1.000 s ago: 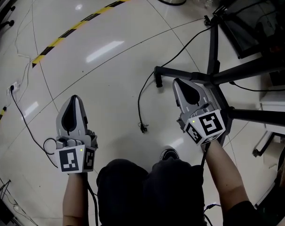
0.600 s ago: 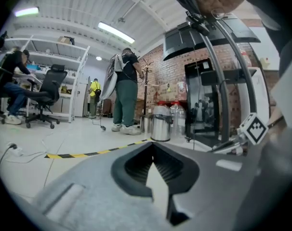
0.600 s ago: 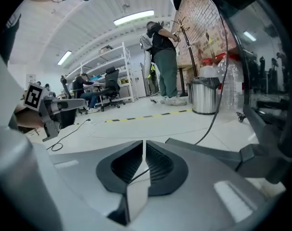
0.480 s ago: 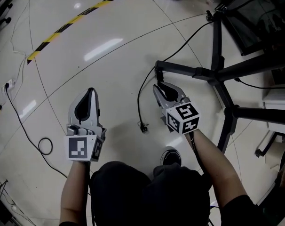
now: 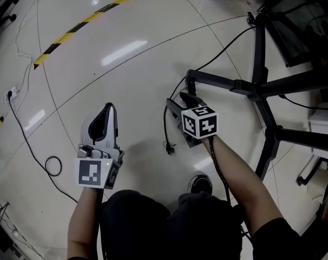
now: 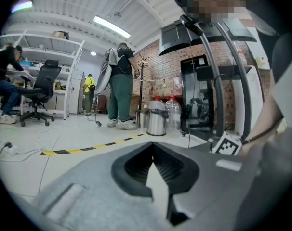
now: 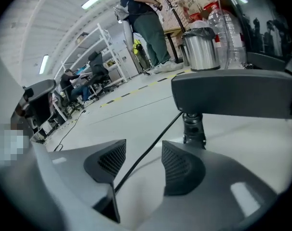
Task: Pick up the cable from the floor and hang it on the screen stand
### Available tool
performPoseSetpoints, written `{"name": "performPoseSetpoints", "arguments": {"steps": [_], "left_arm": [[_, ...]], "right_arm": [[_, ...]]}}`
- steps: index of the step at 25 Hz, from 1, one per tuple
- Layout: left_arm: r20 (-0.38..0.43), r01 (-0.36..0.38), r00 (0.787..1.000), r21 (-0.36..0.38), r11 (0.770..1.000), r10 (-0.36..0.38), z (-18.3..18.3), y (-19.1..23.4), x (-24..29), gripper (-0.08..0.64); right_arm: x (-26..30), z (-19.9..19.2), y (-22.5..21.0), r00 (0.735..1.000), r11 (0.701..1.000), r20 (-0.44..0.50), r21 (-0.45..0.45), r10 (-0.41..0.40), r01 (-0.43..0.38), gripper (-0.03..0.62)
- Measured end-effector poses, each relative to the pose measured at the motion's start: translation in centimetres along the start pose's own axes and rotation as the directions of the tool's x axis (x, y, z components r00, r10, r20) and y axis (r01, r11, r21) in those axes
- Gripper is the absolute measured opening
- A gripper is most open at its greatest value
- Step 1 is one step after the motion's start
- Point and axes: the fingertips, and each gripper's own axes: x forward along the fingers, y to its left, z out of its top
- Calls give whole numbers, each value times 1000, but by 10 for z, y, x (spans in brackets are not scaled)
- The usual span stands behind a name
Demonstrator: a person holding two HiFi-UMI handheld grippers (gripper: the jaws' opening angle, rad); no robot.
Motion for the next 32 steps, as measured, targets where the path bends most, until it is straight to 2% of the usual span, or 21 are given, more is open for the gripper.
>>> {"name": "performPoseSetpoints", "arguments": {"steps": [8,14,18,21,23,32], "left_arm": [[-15,-5,1000,-11,1000,5,-6,2,0,5],[-16,-4,1000,6,1000,4,-6,3,0,5],[-21,0,1000,16,1000,0,-6,3,-1,5],[-22,-4,1000,14,1000,5,-6,4,-2,5],[-22,-8,1000,14,1000,8,-6,5,-2,5],[-19,-16,1000,25,1000,16,-3,6,-5,5]], "right_arm": [[30,-3,5,998,999,-46,22,-48,49,241],[40,-5,2,995,995,-72,73,-68,73,241],[45,-5,1,992,993,-82,66,-93,99,240],[46,-6,-5,987,989,-87,51,-133,138,195],[43,-3,-9,985,986,-82,62,-149,155,100],[33,3,-7,997,976,-36,204,-64,70,48]]}}
